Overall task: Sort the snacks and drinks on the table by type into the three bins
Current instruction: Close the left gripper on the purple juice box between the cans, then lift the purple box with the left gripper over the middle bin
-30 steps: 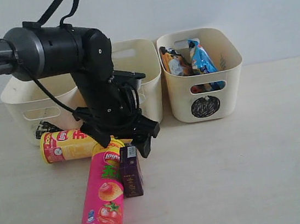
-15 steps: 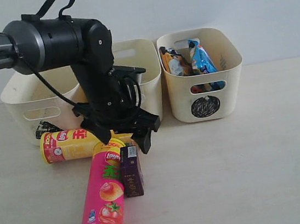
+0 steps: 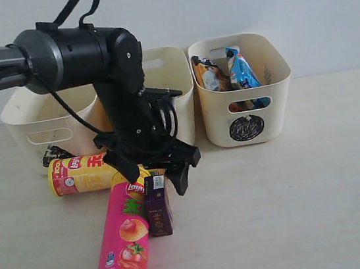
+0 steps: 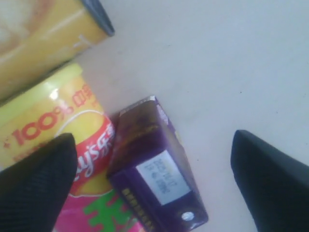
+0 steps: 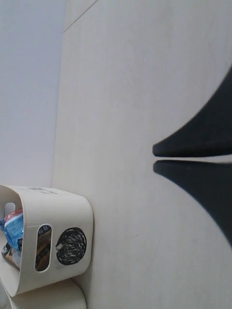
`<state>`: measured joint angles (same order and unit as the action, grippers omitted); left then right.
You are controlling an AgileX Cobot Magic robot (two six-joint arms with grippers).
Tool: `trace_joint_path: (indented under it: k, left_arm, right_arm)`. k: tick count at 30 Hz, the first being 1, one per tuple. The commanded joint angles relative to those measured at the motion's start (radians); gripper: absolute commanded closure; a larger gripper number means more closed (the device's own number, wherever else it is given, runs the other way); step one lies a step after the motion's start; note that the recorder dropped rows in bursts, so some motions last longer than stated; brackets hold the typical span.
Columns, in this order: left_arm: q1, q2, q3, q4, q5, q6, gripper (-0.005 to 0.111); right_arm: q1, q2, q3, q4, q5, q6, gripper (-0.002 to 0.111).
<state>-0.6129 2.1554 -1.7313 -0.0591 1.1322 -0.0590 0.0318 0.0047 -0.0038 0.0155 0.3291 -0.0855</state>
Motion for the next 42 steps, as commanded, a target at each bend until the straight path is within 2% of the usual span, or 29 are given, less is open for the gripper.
trace_joint_path:
  k: [1,10,16,23,25,30,32,39,40,42]
  left_arm:
    - [-0.027,0.023,-0.006,-0.004,-0.012,0.0,0.028]
    - [-0.027,0.064,-0.006,-0.015,-0.03,0.0,0.028]
    - [-0.027,0.066,-0.006,-0.015,-0.044,0.0,0.036]
    - [-0.027,0.066,-0.006,-0.015,-0.018,0.0,0.065]
    - [-0.027,0.066,-0.006,-0.015,-0.003,0.0,0.062]
    - [-0.027,0.066,-0.006,-0.015,0.001,0.0,0.04]
    - [-0.027,0.066,-0.006,-0.015,0.013,0.0,0.037]
    - [-0.027,0.066,-0.005,-0.022,0.052,0.0,0.039]
    - [-0.027,0.066,-0.005,-0.022,0.05,0.0,0.041]
    - [-0.027,0.066,-0.005,-0.031,0.05,0.0,0.056]
  right_arm:
    - [-0.003,-0.005,0.004,-0.002,-0.007,-0.001,0.108]
    - [-0.003,-0.005,0.004,-0.002,-0.008,-0.001,0.108]
    - [-0.003,-0.005,0.004,-0.002,-0.008,-0.001,0.108]
    - [-0.003,-0.005,0.004,-0.002,-0.008,-0.001,0.108]
    - [-0.003,-0.005,0.004,-0.002,-0.008,-0.001,0.108]
    - [-0.003,-0.005,0.004,-0.002,-0.008,-0.001,0.108]
    - [-0.003,-0.005,0.004,-0.002,-0.008,-0.001,0.108]
    - [-0.003,-0.005,0.004,-0.002,-0.008,-0.001,0.108]
    - [-0.003,-0.005,0.004,-0.002,-0.008,-0.001,0.108]
    - [-0.003,-0.005,0.004,-0.002,-0.008,-0.001,0.108]
